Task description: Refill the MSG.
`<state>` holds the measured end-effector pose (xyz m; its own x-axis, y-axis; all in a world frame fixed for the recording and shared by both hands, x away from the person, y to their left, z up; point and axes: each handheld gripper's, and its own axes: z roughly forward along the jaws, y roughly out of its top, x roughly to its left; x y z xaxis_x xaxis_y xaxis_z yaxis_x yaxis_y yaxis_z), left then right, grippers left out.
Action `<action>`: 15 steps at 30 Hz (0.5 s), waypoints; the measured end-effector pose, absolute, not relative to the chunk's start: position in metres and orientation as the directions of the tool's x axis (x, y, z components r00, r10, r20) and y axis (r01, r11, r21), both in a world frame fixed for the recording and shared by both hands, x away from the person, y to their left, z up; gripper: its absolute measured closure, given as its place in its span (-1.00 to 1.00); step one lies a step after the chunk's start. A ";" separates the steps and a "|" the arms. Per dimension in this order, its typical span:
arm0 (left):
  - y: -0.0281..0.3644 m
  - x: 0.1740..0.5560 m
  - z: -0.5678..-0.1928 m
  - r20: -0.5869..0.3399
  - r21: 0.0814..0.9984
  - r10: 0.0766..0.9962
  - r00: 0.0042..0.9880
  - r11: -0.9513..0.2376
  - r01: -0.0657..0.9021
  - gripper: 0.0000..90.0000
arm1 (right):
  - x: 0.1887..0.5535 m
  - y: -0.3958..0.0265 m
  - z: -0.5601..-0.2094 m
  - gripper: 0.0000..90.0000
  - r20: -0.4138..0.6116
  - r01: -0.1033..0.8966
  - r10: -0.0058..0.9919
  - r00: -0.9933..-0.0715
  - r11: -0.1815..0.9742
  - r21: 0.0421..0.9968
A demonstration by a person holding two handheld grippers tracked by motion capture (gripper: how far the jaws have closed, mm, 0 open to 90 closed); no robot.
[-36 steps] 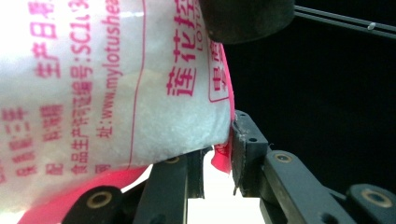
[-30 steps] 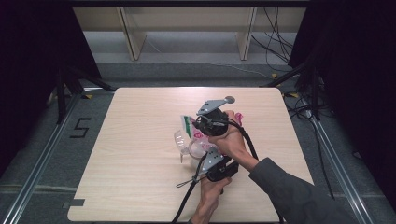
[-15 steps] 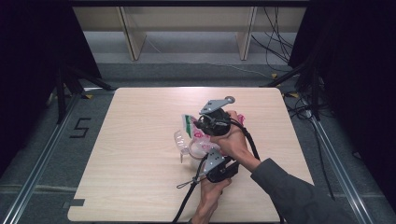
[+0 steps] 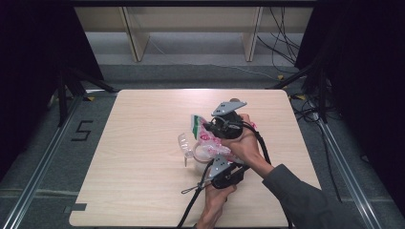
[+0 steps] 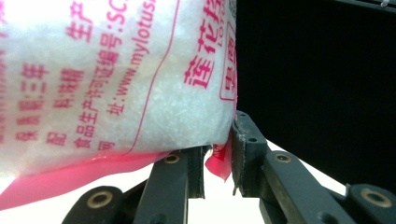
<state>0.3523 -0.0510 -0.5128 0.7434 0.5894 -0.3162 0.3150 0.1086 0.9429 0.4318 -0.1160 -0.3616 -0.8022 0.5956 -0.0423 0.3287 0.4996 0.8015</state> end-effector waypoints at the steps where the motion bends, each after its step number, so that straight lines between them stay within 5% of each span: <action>1: -0.051 0.352 -0.514 -0.317 0.942 0.592 0.741 0.107 0.317 0.70 | 0.432 -0.117 -0.362 1.00 -0.039 0.324 0.590 -0.806 0.495 0.806; 15: -0.045 0.353 -0.523 -0.320 0.934 0.599 0.734 0.069 0.350 0.62 | 0.426 -0.139 -0.363 1.00 0.015 0.326 0.602 -0.798 0.411 0.851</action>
<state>0.3530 -0.0450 -0.5229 0.7340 0.5993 -0.3195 0.3503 0.0690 0.9341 0.4255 -0.1386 -0.3625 -0.7984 0.6019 0.0151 0.3260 0.4111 0.8513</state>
